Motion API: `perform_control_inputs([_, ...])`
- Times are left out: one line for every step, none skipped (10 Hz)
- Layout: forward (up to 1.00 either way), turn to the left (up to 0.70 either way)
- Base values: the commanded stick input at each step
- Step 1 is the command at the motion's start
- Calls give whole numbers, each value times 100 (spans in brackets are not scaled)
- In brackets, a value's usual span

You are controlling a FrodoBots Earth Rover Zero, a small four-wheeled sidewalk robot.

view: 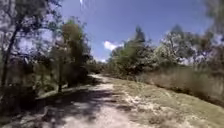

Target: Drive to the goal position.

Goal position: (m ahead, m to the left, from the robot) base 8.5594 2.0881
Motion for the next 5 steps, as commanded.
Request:
perform_control_inputs([70,0])
perform_control_inputs([70,0])
perform_control_inputs([70,0])
perform_control_inputs([70,0])
perform_control_inputs([70,0])
